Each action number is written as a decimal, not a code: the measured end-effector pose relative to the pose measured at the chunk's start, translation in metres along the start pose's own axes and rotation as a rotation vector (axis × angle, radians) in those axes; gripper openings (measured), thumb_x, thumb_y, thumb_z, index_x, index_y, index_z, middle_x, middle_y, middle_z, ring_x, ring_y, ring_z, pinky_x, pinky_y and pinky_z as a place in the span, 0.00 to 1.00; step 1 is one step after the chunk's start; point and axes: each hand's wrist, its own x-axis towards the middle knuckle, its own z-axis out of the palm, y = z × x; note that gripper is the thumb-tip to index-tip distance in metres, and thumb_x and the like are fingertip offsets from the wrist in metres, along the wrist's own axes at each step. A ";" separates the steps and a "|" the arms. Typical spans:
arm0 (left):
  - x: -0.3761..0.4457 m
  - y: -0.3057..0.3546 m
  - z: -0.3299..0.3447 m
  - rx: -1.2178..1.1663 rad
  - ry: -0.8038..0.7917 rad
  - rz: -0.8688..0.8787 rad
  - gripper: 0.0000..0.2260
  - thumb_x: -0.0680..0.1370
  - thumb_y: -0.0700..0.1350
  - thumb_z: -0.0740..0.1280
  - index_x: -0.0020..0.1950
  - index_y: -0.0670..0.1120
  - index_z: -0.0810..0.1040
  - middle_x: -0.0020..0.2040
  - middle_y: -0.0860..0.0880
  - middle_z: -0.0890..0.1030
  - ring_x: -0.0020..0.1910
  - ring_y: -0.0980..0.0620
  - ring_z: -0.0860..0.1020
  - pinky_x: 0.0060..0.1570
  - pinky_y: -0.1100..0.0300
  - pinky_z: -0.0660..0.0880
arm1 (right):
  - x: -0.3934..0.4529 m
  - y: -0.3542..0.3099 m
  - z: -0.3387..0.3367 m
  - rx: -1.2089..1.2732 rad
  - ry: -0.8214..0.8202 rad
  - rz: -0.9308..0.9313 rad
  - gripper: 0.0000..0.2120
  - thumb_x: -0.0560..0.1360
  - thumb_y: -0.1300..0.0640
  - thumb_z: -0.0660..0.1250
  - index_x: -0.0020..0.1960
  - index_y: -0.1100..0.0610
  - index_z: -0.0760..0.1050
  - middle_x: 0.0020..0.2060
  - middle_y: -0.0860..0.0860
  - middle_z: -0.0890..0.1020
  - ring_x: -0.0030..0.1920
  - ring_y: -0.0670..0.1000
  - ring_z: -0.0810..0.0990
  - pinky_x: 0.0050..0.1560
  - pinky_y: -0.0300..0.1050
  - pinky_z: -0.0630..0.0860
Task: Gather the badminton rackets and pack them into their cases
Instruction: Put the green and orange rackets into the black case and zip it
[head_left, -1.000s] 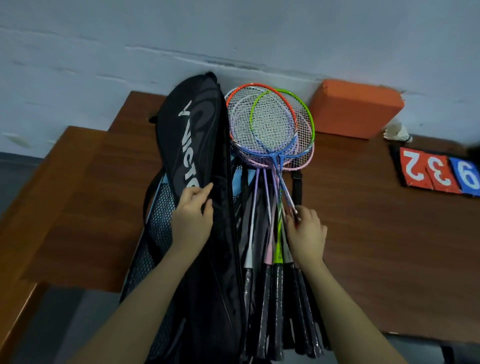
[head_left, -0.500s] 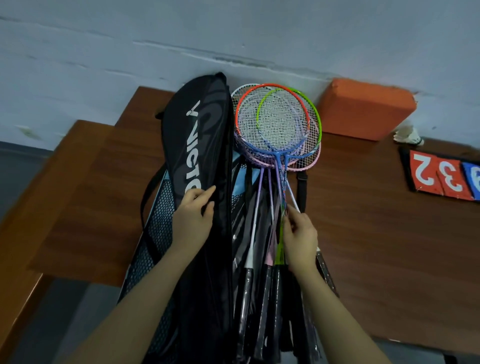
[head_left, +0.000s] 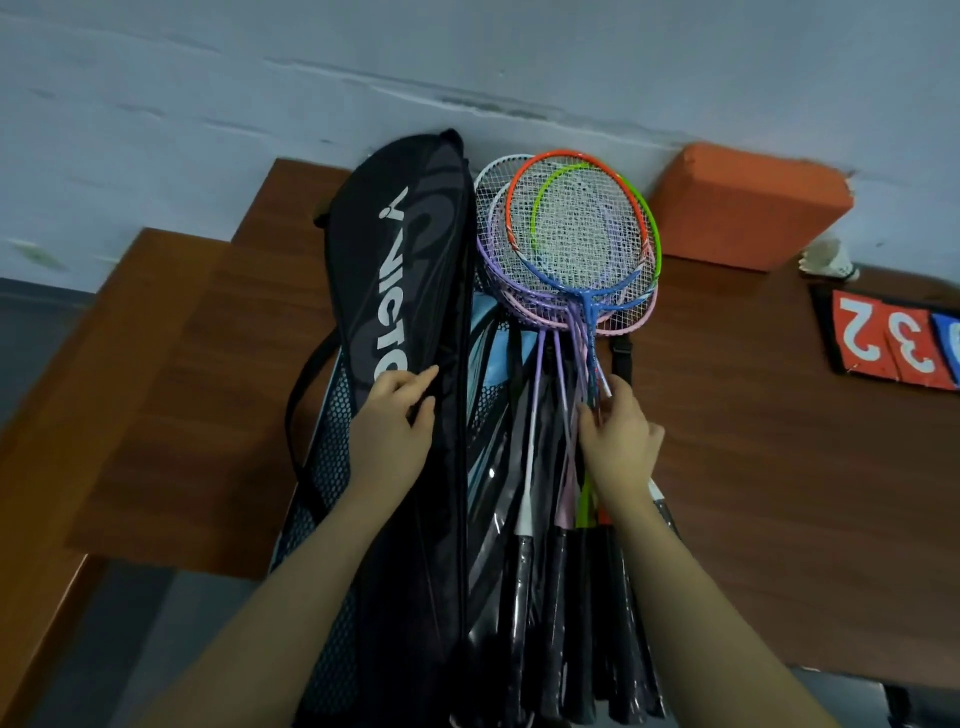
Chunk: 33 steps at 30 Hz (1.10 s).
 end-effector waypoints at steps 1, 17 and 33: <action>0.000 -0.001 -0.001 0.002 -0.003 -0.002 0.15 0.77 0.40 0.64 0.64 0.50 0.75 0.49 0.57 0.72 0.39 0.54 0.74 0.41 0.58 0.74 | 0.003 -0.001 0.001 -0.005 -0.007 0.003 0.23 0.77 0.56 0.63 0.70 0.56 0.63 0.52 0.55 0.81 0.50 0.60 0.78 0.54 0.51 0.62; 0.004 0.007 -0.011 -0.026 0.103 0.036 0.14 0.73 0.38 0.69 0.58 0.46 0.80 0.42 0.56 0.74 0.32 0.58 0.71 0.37 0.73 0.65 | -0.013 0.003 -0.011 0.334 0.031 -0.017 0.20 0.77 0.63 0.63 0.68 0.63 0.69 0.55 0.59 0.79 0.52 0.56 0.77 0.49 0.38 0.66; 0.009 0.047 -0.003 -0.097 0.060 -0.089 0.14 0.77 0.43 0.65 0.62 0.48 0.77 0.49 0.49 0.80 0.44 0.51 0.78 0.45 0.63 0.69 | -0.056 0.025 -0.053 0.306 0.086 -0.281 0.20 0.74 0.67 0.66 0.65 0.62 0.73 0.39 0.49 0.73 0.39 0.42 0.71 0.38 0.30 0.66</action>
